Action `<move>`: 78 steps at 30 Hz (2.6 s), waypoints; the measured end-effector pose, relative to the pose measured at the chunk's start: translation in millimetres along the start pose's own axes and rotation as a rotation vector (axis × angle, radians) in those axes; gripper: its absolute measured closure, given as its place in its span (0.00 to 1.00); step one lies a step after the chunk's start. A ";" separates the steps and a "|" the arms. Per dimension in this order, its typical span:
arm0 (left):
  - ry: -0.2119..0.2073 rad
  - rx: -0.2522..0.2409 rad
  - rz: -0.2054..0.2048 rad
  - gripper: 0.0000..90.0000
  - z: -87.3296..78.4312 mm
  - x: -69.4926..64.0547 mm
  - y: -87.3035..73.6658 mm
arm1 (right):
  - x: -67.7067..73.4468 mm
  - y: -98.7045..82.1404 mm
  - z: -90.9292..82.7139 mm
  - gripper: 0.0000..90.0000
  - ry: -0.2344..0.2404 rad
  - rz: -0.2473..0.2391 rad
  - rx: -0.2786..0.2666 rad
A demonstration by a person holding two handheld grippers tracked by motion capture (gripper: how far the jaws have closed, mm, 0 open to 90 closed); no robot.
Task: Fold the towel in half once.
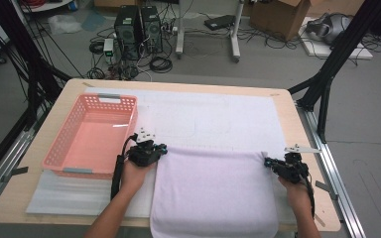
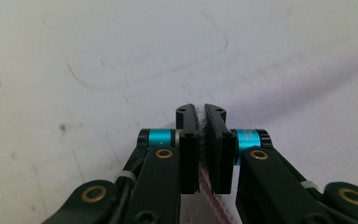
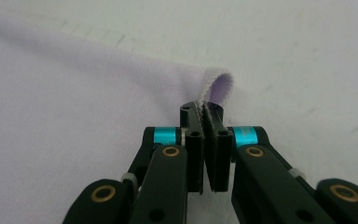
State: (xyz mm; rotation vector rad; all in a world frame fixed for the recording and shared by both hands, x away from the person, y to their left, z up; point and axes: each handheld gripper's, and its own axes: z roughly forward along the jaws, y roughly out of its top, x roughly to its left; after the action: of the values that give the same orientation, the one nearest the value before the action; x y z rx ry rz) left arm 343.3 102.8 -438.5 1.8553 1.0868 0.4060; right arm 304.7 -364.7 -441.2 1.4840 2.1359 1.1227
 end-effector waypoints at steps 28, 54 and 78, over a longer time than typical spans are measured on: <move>0.116 -0.078 -0.020 0.93 54.6 59.0 104.0 | -36.2 111.3 56.9 0.98 -0.133 -0.052 -0.133; 0.066 -0.123 -0.082 0.62 51.7 63.1 98.0 | -27.5 127.6 53.3 0.79 -0.162 -0.008 -0.165; -0.007 -0.171 -0.014 0.55 5.8 2.2 30.4 | -4.8 58.4 -9.3 0.68 -0.049 -0.056 -0.117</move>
State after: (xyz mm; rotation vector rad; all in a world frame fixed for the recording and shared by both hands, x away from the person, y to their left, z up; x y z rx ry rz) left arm 363.9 95.7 -416.5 1.6964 1.0268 0.4694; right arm 338.8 -363.7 -392.6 1.3777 2.0287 1.1585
